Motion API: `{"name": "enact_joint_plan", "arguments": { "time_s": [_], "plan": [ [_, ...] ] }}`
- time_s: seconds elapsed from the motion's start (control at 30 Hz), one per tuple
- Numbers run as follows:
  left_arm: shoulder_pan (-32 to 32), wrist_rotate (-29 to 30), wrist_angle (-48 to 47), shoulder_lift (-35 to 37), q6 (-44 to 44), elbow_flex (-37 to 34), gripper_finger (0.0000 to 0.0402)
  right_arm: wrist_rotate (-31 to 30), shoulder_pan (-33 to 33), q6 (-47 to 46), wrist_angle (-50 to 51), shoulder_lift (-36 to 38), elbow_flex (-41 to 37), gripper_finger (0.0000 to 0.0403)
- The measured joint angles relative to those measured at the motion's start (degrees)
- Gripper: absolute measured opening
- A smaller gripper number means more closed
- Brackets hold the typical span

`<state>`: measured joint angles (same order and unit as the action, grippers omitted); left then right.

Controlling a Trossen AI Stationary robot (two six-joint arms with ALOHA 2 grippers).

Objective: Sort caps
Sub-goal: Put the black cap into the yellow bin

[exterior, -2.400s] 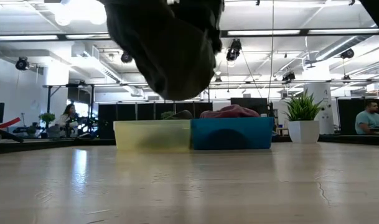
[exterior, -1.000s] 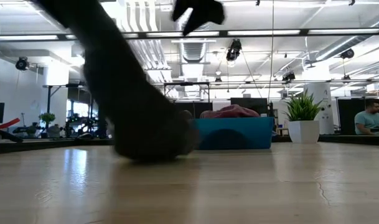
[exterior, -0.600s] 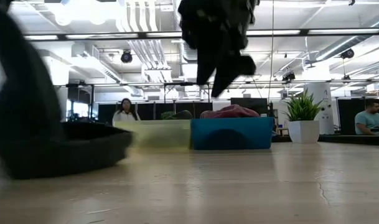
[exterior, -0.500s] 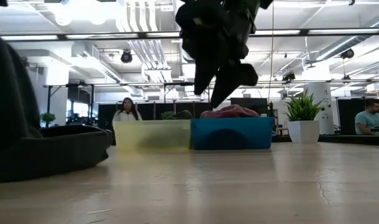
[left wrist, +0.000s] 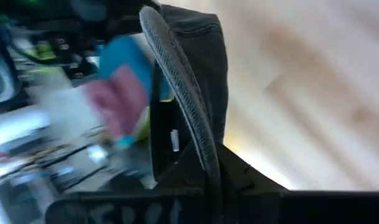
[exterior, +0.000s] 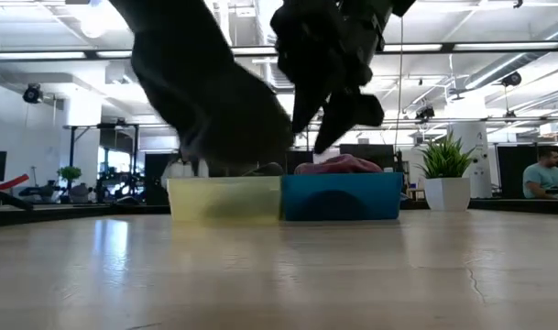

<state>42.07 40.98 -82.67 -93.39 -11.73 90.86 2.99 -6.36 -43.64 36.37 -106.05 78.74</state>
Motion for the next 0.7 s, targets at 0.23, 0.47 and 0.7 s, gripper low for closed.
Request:
{"name": "enact_joint_plan", "arguments": {
  "time_s": [0.23,0.47,0.7],
  "plan": [
    [3.8,1.7,-7.4,0.4,0.6,1.6,0.0005,-1.3,5.8,0.7,-1.3,9.6,-3.8,0.0226],
    [7.5,9.4,-7.3,-0.9,-3.5,1.6,0.0005,7.3,11.9,-4.7,-12.5,17.9,-13.4,0.0226],
    [7.4,11.7,-7.3,-1.1,-3.9,1.5,0.0005,12.5,10.6,-11.6,-28.4,18.8,-20.7,0.0226]
  ]
}}
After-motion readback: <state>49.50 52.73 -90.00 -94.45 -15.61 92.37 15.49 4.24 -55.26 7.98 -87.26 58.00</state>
